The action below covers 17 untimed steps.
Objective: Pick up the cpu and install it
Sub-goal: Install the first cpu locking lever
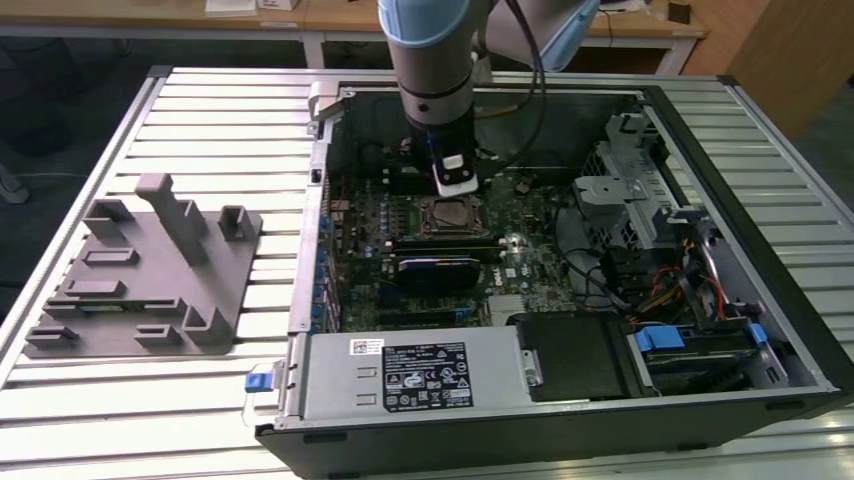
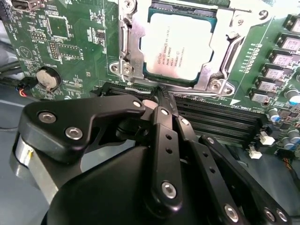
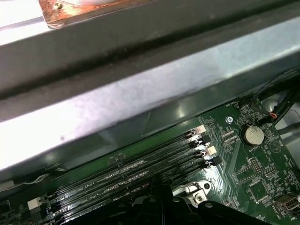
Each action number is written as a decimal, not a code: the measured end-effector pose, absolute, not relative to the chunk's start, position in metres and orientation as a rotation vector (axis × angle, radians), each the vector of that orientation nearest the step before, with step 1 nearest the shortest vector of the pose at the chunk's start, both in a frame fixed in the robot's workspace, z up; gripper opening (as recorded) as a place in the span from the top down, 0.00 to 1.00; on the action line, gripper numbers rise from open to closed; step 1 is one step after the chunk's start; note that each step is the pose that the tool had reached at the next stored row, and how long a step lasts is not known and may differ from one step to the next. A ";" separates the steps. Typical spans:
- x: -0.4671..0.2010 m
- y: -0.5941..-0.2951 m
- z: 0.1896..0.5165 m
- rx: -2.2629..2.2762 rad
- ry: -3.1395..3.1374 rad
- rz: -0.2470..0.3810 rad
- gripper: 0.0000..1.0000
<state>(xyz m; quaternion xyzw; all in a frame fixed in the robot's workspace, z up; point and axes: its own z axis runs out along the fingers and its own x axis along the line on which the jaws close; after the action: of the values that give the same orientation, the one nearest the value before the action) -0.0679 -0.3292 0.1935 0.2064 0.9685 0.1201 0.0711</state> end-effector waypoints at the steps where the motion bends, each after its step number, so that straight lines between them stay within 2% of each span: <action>1: -0.068 -0.329 0.193 0.622 2.911 0.361 0.89; 17: -0.068 -0.329 0.192 0.624 2.908 0.359 0.89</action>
<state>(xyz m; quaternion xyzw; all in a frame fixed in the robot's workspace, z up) -0.0680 -0.3293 0.1916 0.2076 0.9681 0.1197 0.0731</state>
